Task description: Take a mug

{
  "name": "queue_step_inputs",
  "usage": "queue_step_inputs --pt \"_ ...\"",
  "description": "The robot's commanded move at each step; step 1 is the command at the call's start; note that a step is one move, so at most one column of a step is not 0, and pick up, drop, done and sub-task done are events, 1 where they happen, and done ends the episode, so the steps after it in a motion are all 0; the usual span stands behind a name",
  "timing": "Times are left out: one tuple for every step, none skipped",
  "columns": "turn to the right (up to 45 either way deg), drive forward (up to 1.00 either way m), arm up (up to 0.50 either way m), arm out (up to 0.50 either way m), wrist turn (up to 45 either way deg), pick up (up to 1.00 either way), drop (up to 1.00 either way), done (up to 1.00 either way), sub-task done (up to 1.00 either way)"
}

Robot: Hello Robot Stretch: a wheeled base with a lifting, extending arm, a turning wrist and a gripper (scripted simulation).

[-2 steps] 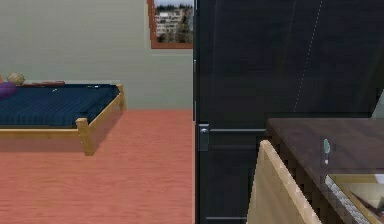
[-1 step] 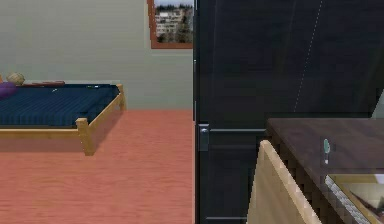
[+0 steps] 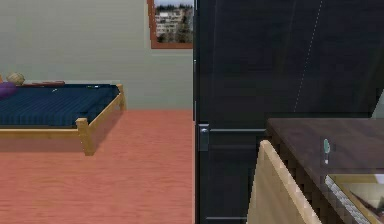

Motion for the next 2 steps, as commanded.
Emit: queue_step_inputs --pt "0.0 0.0 0.0 0.0 45.0 0.0 0.0 0.0 0.0" --pt "0.0 0.0 0.0 0.0 45.0 0.0 0.0 0.0 0.0"
